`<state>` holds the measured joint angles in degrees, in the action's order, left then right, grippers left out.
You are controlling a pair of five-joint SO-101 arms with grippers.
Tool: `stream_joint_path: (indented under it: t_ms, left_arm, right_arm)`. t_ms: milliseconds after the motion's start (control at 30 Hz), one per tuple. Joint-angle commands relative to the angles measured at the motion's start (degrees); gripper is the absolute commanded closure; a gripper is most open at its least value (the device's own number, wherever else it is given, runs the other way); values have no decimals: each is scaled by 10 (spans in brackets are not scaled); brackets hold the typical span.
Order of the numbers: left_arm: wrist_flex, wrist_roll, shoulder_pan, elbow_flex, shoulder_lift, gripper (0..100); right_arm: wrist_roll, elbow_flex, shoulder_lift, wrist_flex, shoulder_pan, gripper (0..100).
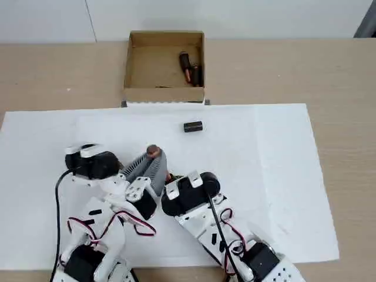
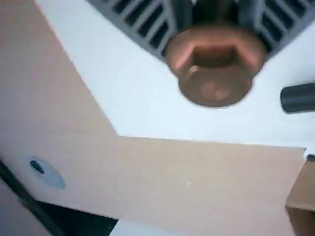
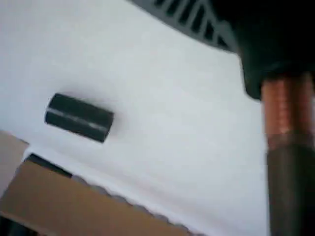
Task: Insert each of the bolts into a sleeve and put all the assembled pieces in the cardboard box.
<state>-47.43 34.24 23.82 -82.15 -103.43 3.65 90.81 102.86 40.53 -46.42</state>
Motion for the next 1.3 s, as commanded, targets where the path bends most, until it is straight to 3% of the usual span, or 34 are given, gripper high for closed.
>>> stream_joint_path:
  t_ms: [0,167,333,633,900,1267]
  left_arm:
    - [-37,2,1,1,-6,995]
    - [-73,2,3,1,-6,995]
    - [-117,2,48,1,-6,995]
    - [-107,-2,53,-25,-6,994]
    - [-71,-52,40,-25,-4,778]
    - [-71,-91,-6,17,-4,773]
  right_arm:
    - [4,-29,4,-44,2,995]
    - [4,-28,4,-66,4,995]
    - [4,-28,4,-70,30,995]
    - [4,-29,4,-69,41,995]
    - [4,-28,4,-65,42,995]
    - [5,-12,4,-65,42,995]
